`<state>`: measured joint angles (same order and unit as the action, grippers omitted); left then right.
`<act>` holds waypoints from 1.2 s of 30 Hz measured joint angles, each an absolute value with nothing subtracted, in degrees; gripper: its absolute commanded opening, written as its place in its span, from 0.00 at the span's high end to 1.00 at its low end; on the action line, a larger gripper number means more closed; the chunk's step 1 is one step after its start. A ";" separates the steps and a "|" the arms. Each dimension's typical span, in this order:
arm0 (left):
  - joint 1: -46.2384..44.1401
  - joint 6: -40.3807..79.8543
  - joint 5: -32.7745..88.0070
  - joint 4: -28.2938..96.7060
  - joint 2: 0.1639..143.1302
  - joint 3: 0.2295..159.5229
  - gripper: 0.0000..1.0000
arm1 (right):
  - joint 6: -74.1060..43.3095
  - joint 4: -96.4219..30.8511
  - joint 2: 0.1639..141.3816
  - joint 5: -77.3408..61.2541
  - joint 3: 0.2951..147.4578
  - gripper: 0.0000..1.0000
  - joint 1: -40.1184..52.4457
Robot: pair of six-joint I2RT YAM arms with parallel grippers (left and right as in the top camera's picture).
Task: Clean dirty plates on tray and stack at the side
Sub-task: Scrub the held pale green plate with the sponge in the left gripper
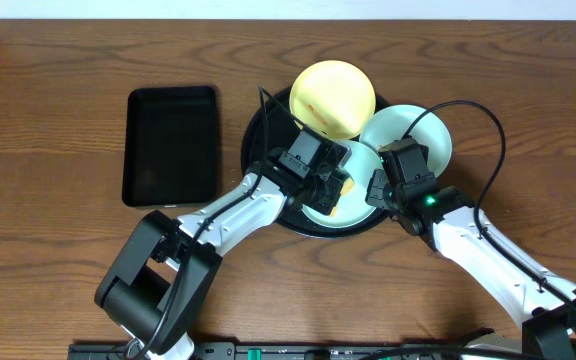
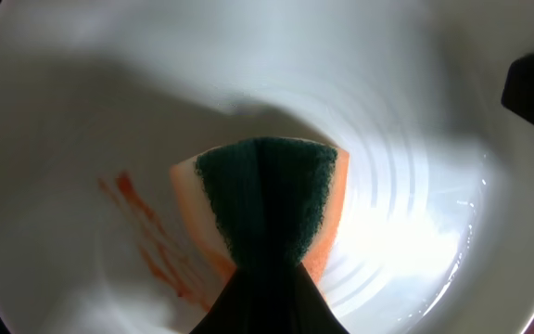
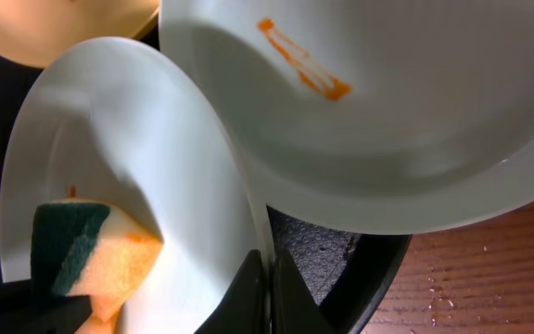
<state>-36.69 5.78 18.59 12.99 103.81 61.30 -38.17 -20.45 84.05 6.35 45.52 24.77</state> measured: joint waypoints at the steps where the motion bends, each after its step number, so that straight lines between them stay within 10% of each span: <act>1: -36.69 5.78 18.57 12.99 103.81 61.21 0.92 | -38.19 -20.80 84.05 5.76 45.52 0.99 24.75; 36: -37.34 5.78 14.39 12.64 103.68 59.86 0.92 | -38.52 -27.81 84.05 -1.28 45.45 0.99 24.75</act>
<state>-37.34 5.78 14.39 12.64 103.68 59.86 -38.52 -27.81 84.05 -1.28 45.45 24.75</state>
